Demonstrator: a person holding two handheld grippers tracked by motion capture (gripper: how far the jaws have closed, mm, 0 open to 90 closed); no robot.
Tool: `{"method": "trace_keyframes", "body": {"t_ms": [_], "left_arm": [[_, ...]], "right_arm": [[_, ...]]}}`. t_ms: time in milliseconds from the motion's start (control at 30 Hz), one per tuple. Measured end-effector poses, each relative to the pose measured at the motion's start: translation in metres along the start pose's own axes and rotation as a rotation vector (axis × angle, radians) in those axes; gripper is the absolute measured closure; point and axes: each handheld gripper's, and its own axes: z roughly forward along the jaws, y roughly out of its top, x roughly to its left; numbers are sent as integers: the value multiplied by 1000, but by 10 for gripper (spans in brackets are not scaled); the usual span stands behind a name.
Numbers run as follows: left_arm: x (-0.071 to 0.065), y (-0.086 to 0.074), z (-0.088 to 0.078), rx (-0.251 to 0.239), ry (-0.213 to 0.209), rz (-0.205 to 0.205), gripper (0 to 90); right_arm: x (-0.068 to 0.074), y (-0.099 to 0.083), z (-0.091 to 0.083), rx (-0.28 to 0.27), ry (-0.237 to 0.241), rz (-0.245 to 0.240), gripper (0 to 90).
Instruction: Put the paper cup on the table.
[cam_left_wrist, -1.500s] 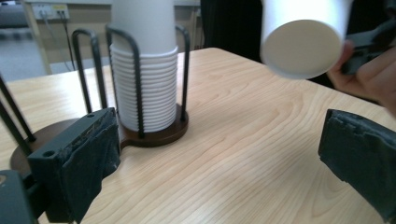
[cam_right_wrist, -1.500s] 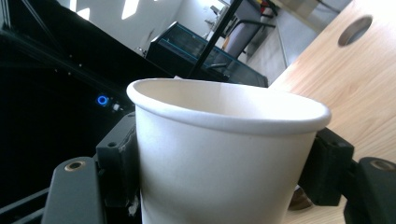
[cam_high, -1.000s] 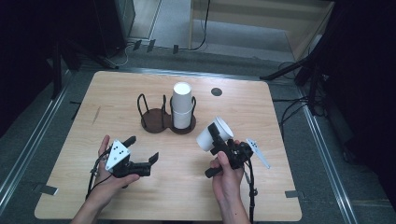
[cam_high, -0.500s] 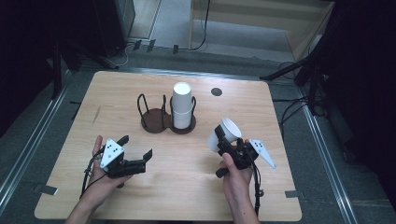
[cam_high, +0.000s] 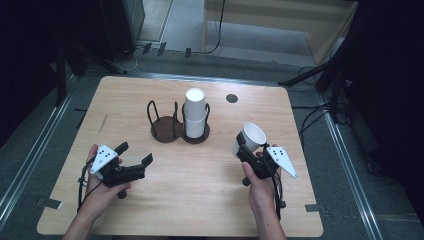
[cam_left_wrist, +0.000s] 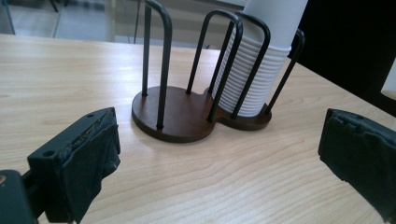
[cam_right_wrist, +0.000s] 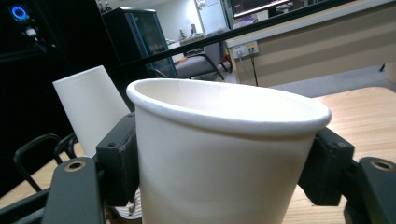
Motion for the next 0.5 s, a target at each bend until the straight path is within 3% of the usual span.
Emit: {"method": "trace_keyframes", "body": {"t_ms": [133,267,400,500], "left_arm": [[7,0,-2,1,36,7,0],[13,3,-5,-27,80,26,0],[21,3,-6,3,122,54,0],[27,4,-9,18,155,53,0]], "right_arm": [[0,1,2,1,-6,-39,271],[-2,0,3,11,-13,-46,270],[-7,-2,5,16,-28,-51,270],[-9,-2,8,16,-42,-84,270]]}}
